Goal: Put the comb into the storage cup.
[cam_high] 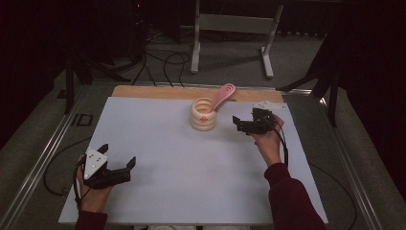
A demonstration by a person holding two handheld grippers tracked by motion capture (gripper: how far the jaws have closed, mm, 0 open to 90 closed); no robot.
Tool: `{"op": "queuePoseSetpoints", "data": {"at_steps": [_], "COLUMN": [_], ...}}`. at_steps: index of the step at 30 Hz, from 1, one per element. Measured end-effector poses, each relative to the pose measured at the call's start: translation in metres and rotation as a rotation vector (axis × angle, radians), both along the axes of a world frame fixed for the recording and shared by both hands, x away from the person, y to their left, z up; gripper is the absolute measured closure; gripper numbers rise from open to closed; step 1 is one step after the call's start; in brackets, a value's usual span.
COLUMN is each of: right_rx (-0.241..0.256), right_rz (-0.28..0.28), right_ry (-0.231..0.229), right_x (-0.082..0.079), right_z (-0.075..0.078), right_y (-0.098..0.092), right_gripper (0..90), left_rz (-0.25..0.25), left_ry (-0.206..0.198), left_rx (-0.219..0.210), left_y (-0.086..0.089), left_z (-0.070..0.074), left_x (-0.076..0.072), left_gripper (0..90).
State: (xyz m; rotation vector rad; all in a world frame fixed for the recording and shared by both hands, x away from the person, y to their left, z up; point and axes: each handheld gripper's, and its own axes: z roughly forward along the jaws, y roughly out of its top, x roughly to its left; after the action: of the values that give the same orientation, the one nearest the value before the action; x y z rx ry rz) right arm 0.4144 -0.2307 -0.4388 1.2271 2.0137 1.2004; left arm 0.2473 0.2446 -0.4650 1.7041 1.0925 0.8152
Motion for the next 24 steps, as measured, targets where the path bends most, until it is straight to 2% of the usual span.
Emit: {"op": "queuePoseSetpoints", "data": {"at_steps": [9,13,16,24], "right_rx": [-0.012,-0.038,-0.039,-0.044], "right_rz": [0.001,-0.025,-0.035,0.000], "right_ry": [-0.001,0.005,-0.004,-0.031], "right_x": [-0.011,-0.018,-0.025,-0.044], "right_z": [-0.003,-0.005,-0.007,-0.007], "right_y": [-0.007,-0.011,-0.015,-0.018], "right_gripper": [8.9,9.2,9.2,9.2], "left_rz": [-0.020,-0.017,-0.020,-0.022], "left_ry": [0.013,0.012,0.014,0.011], "left_rx": [0.002,0.001,0.001,-0.001], "left_y": [0.000,0.001,0.002,0.003], "left_z": [0.001,0.003,0.004,0.007], "left_x": [0.001,0.001,0.001,0.003], "left_gripper": [0.2,0.2,0.3,0.3]}}
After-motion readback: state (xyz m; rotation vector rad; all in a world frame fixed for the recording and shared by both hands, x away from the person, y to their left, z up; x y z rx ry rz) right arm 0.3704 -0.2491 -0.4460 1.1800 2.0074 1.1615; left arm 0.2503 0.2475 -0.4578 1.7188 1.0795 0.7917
